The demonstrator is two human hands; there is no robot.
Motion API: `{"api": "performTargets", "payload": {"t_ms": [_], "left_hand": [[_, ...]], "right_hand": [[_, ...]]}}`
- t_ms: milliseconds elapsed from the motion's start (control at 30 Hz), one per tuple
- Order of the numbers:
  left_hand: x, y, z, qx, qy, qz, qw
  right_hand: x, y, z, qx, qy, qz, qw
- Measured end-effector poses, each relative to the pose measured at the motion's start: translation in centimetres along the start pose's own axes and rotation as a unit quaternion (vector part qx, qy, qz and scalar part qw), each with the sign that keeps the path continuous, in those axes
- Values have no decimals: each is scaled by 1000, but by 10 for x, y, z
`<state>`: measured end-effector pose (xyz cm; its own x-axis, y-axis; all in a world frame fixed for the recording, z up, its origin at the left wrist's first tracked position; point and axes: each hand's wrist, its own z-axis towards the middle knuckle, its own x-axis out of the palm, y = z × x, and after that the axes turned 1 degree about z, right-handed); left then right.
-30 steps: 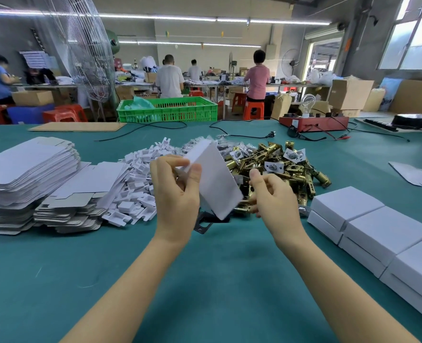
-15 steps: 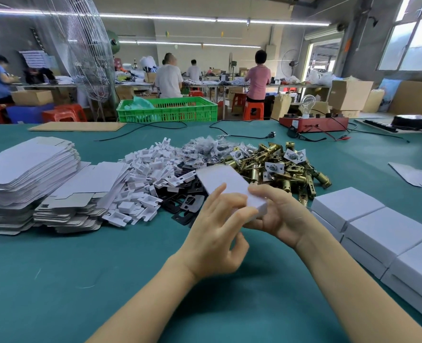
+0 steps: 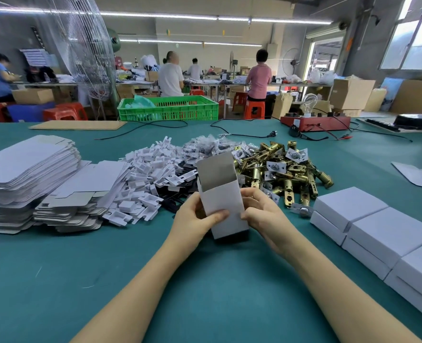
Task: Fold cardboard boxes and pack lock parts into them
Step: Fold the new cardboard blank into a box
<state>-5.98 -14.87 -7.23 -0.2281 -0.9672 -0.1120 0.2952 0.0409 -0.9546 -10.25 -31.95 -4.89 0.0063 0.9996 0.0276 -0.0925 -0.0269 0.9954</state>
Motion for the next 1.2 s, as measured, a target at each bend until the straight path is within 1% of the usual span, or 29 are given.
{"api": "performTargets", "payload": {"t_ms": [100,233,300,500,633,733,800,833,900,967,1000,1033,1067,1100,1167,1200], "left_hand": [[3,-1,-1,-1,5,39,999],[3,-3,-3,-5,12,29,999],[3,-3,-4,-3,18,30,999],[0,-3,-4,10,28,53,998],[-3,-1,-2,8,25,66,997],[-2,0,-1,8,13,83,996],[-2,1,-1,7,-1,93,996],[-2,2,-1,7,-9,95,995],[-3,1,-2,7,-27,90,996],[-6,1,-1,4,-52,76,996],[-7,2,0,0,-64,70,995],[-8,3,1,-3,-71,64,995],[-8,3,2,-5,-72,59,996],[-8,3,2,-7,-69,53,996],[-7,2,1,-9,-55,48,997],[-7,2,0,-9,-47,50,998]], "right_hand": [[3,-5,0,-22,-7,-38,999],[9,-9,0,-78,-28,-95,992],[9,-10,0,-92,-40,-110,989],[13,-20,2,-64,-55,-124,989],[14,-20,3,-66,-43,-134,988],[12,-21,4,-67,-58,-136,987],[10,-19,6,-73,-108,-98,987],[7,-19,7,-78,-150,-81,982],[-7,-18,10,-86,-260,-107,956],[-25,-18,11,-72,-363,-143,918],[-33,-19,11,-64,-396,-155,903],[-38,-20,12,-61,-410,-175,893],[-41,-21,12,-64,-405,-206,889],[-41,-22,14,-76,-377,-244,890],[-36,-25,16,-117,-276,-346,889],[-33,-27,17,-128,-219,-407,878]]}}
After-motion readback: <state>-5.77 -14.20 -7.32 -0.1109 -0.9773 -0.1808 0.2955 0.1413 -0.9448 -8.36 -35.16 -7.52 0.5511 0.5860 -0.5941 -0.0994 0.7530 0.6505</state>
